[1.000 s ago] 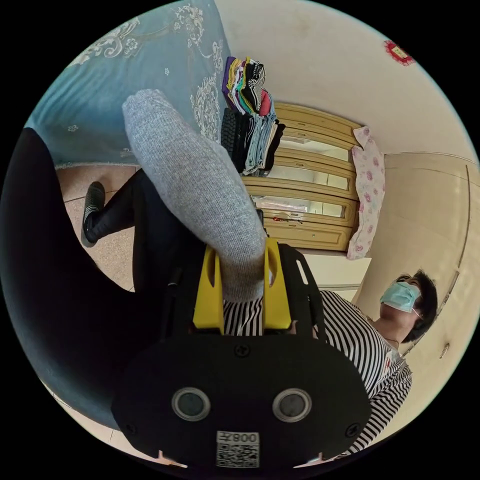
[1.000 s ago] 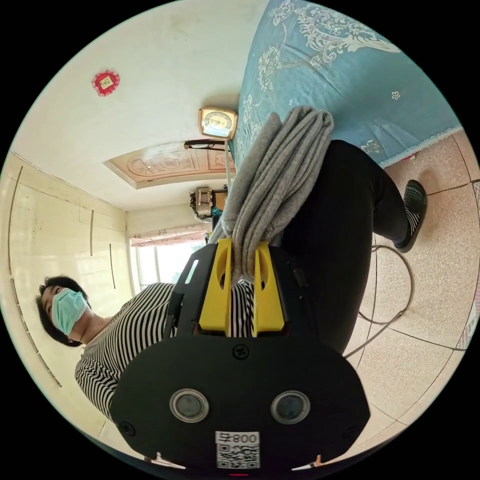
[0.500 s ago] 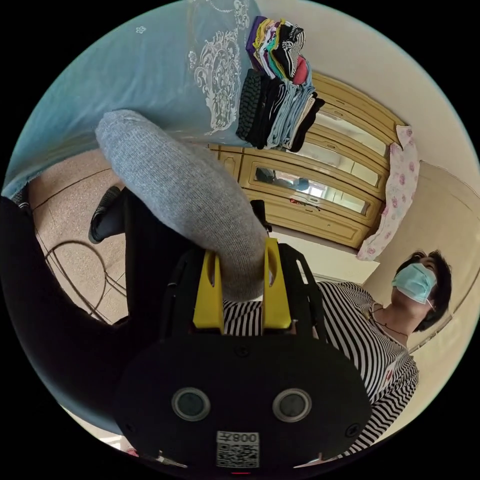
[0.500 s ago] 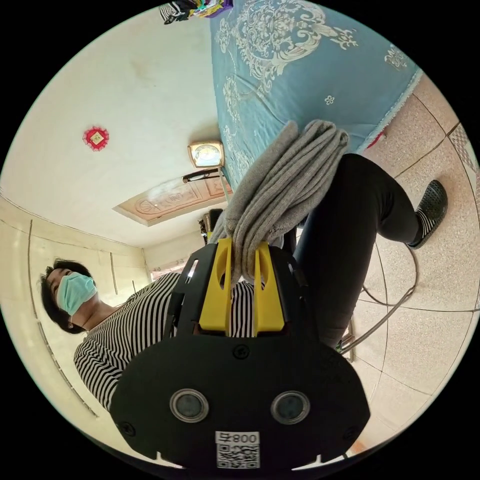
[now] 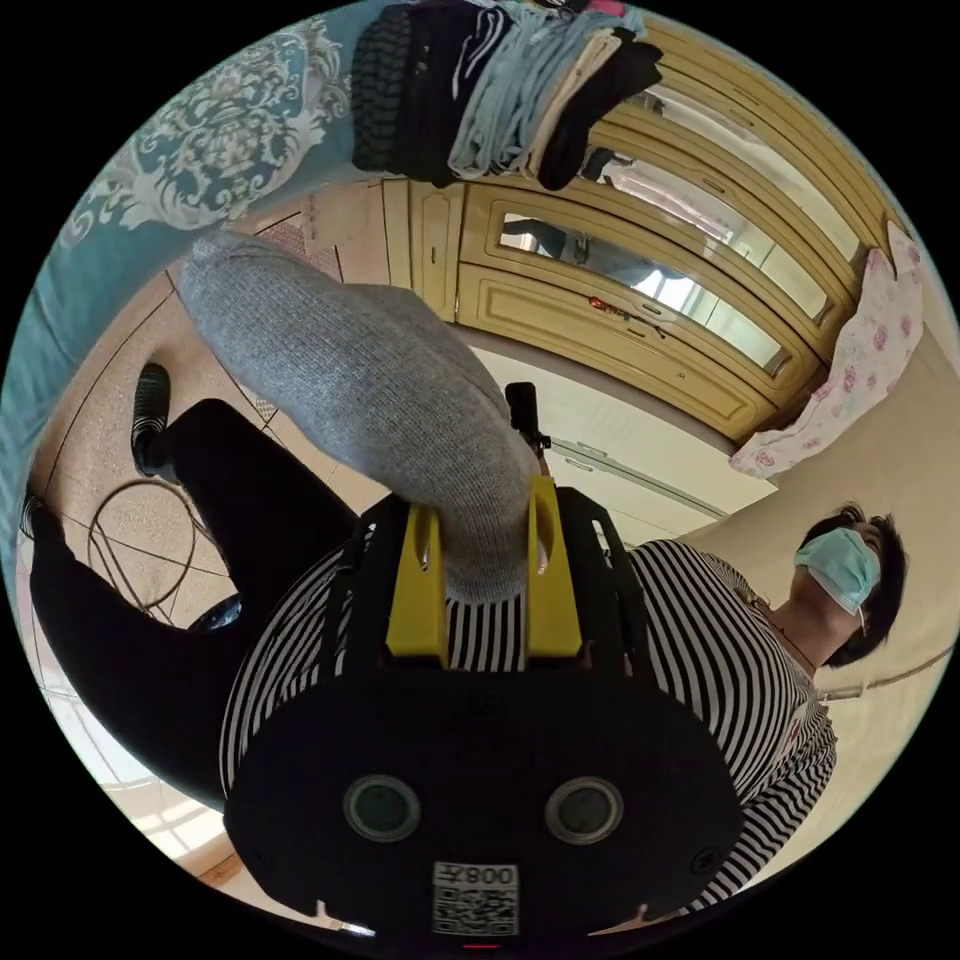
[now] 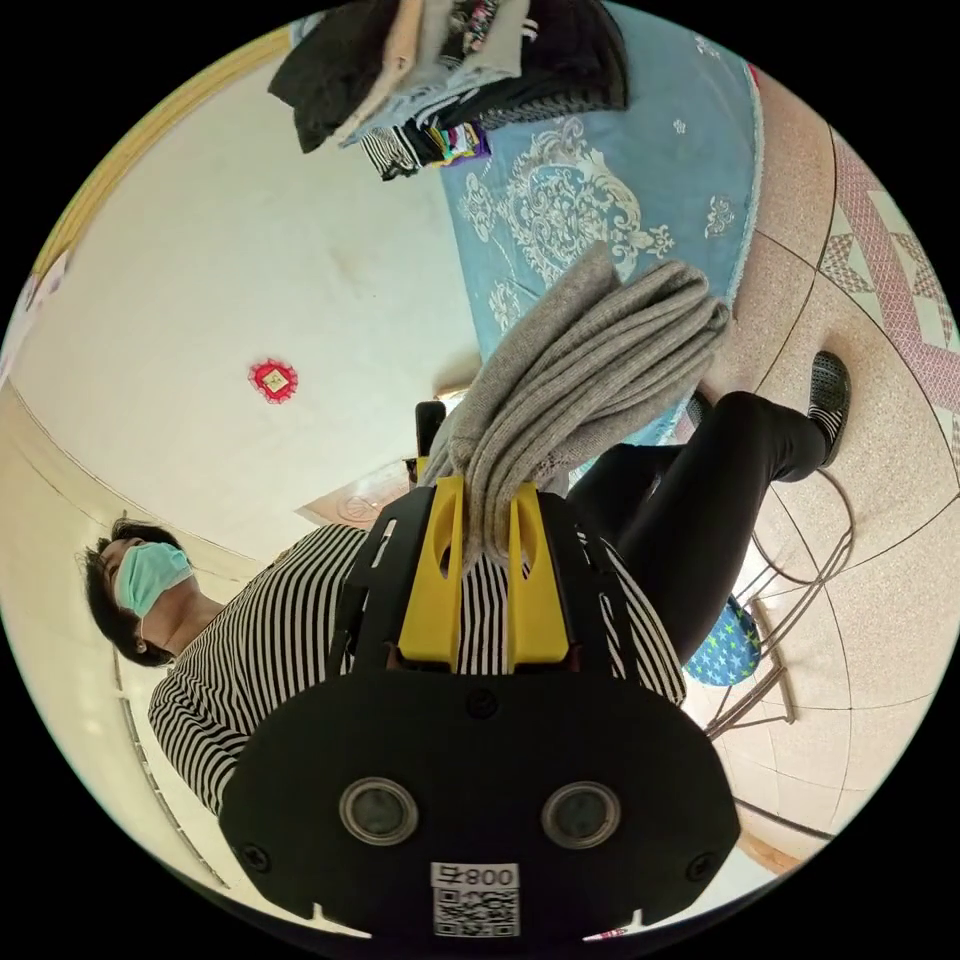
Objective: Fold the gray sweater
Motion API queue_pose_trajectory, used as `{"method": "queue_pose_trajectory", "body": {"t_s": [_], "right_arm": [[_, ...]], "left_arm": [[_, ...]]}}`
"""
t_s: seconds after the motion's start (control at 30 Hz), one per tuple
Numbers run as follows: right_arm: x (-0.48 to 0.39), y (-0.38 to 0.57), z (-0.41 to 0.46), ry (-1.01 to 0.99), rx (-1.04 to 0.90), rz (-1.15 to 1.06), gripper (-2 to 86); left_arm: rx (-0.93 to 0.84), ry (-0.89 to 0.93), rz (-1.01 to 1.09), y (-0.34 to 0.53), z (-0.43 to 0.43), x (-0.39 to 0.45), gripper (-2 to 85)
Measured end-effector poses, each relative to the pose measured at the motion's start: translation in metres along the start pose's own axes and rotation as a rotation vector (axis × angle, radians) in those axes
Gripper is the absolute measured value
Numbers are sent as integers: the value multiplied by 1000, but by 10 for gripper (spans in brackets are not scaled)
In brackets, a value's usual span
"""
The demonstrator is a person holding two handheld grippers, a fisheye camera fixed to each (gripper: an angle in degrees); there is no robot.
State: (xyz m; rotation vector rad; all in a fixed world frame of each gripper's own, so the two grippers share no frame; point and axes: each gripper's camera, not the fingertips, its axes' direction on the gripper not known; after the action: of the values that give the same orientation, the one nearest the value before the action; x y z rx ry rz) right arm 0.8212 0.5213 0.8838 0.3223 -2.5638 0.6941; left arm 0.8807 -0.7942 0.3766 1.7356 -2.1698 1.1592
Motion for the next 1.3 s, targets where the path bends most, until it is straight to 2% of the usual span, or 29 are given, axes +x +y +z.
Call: {"method": "queue_pose_trajectory", "body": {"t_s": [0.17,0.37,0.67,0.8,1.03,1.3], "right_arm": [[-90,51,-82,-8,156,-66,70],[-193,81,-155,37,320,-145,70],[-340,41,-229,139,446,-199,71],[-415,4,-259,192,436,-225,71],[-493,-99,-295,226,347,-253,70],[-577,-336,-314,287,21,-293,71]], "left_arm": [[-169,-36,145,-114,68,78,134],[-273,-7,270,-232,124,129,134],[-327,53,387,-415,164,180,134],[-331,71,422,-480,173,201,134],[-204,34,402,-596,167,213,134],[144,-26,315,-705,135,198,134]]}}
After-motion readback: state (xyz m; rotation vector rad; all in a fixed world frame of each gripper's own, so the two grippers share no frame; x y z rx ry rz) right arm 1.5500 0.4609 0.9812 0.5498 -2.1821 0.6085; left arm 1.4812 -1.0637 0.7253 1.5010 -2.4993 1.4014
